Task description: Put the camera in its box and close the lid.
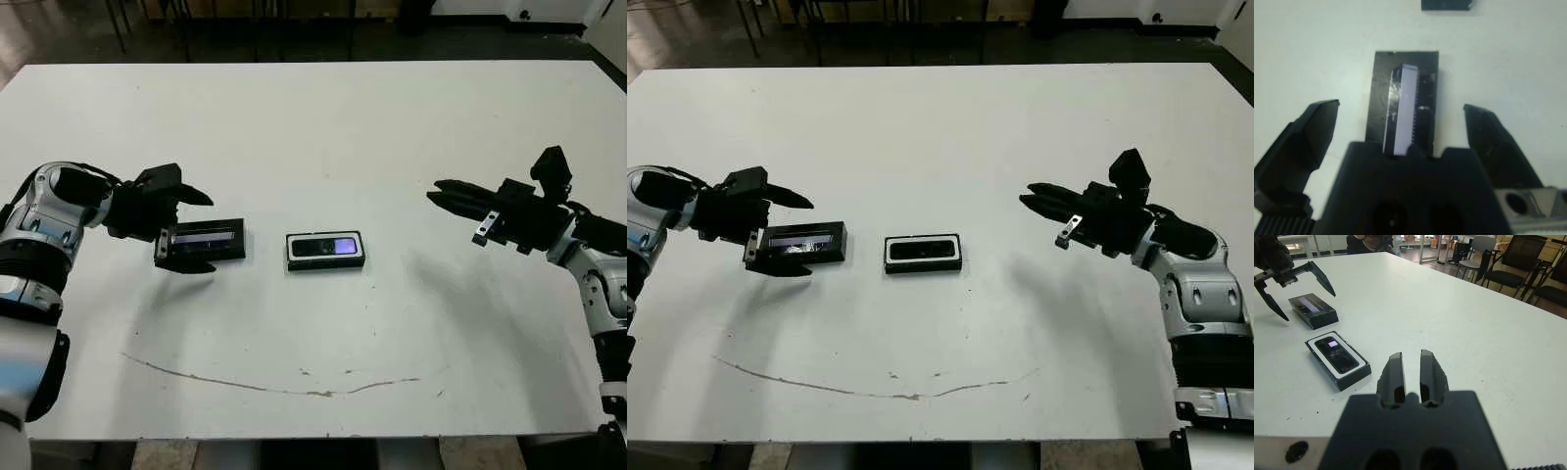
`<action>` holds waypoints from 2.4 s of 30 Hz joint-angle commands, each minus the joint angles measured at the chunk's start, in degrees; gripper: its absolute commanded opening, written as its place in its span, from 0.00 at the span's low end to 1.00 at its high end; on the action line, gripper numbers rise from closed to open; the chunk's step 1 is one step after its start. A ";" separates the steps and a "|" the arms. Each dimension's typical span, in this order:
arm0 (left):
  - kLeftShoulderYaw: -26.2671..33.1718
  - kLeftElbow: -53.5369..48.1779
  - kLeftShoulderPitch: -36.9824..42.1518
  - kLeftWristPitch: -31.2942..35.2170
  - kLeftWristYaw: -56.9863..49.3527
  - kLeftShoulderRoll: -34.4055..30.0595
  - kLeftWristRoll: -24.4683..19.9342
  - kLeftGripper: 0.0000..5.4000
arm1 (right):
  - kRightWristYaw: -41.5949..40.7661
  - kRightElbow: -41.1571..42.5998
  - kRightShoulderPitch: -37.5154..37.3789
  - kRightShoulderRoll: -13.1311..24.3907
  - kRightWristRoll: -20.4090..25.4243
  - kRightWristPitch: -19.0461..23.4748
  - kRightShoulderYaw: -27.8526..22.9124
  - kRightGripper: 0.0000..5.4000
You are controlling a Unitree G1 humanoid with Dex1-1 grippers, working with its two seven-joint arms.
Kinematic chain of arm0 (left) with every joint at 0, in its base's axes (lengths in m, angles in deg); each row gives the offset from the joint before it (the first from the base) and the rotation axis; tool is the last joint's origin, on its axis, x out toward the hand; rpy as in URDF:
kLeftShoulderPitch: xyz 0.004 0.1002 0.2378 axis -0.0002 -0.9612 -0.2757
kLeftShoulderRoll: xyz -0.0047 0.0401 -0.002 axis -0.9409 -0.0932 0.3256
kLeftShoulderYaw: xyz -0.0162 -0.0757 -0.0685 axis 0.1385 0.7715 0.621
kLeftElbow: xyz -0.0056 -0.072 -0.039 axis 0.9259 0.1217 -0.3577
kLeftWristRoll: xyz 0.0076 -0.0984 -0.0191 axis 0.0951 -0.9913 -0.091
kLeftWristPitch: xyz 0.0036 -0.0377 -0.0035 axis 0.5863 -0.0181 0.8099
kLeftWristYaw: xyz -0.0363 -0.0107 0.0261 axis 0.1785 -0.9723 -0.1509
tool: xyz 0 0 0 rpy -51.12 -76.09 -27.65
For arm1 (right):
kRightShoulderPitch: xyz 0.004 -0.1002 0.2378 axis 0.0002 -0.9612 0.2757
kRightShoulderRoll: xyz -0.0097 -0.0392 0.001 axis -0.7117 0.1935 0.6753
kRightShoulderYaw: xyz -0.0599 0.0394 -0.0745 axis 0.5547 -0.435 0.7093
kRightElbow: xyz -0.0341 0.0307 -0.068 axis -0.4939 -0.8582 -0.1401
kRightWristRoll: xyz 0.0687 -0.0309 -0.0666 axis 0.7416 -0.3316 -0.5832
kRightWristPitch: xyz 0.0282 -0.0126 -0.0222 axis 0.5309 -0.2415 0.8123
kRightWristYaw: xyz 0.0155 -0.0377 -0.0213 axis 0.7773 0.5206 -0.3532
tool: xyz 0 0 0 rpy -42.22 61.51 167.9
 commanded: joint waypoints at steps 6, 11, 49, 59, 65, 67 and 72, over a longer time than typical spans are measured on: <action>-0.51 3.14 -1.06 4.67 -1.81 0.04 2.36 0.91 | -1.35 -0.92 0.08 1.08 0.17 1.10 -0.23 0.00; -2.15 3.30 -0.67 4.37 -2.69 -0.82 5.02 0.68 | -1.24 -0.84 0.11 1.50 -0.33 1.07 -0.26 0.00; 13.72 -59.78 -27.49 38.93 -32.73 5.84 -15.39 0.22 | 4.45 5.48 -4.45 -1.65 -0.06 1.78 0.43 0.00; 4.46 -59.22 -23.79 39.98 -27.88 2.65 -12.97 0.22 | 5.17 8.62 -6.60 -1.89 1.96 4.15 0.14 0.00; 0.35 -53.63 -20.50 38.97 -24.75 2.51 -10.85 0.17 | 5.61 10.13 -6.91 -1.34 2.58 6.27 -0.22 0.00; -0.27 -51.85 -19.55 39.52 -24.23 2.93 -10.82 0.08 | 5.43 10.14 -6.86 -1.43 2.85 6.54 -0.35 0.00; -1.87 -46.30 -17.31 37.26 -23.12 3.45 -9.50 0.00 | 4.74 9.89 -6.46 -1.36 2.99 6.68 -0.31 0.00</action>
